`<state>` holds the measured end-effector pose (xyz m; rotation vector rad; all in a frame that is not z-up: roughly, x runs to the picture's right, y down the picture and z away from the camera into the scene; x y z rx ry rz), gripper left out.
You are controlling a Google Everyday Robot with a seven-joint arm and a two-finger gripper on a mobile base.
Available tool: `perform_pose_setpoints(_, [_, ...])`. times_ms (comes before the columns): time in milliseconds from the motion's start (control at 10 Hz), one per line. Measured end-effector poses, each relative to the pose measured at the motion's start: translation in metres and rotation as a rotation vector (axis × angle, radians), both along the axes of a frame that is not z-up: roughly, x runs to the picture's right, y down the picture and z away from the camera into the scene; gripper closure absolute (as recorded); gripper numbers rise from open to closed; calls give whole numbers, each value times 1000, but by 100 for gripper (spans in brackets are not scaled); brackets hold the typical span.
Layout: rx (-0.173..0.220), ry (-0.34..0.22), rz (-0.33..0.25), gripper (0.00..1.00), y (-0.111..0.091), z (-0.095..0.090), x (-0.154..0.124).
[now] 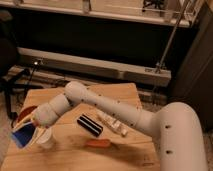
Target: Place the white sponge in the ceramic cup
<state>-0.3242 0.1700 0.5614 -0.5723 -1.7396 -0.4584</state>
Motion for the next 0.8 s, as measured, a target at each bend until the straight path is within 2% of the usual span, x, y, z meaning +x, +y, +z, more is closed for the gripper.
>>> perform_pose_setpoints(300, [-80,-15,-41,100,18,22,5])
perform_pose_setpoints(500, [-108,-10,-55,100,23,35,6])
perform_pose_setpoints(800, [-130,2,-65,100,26,48,5])
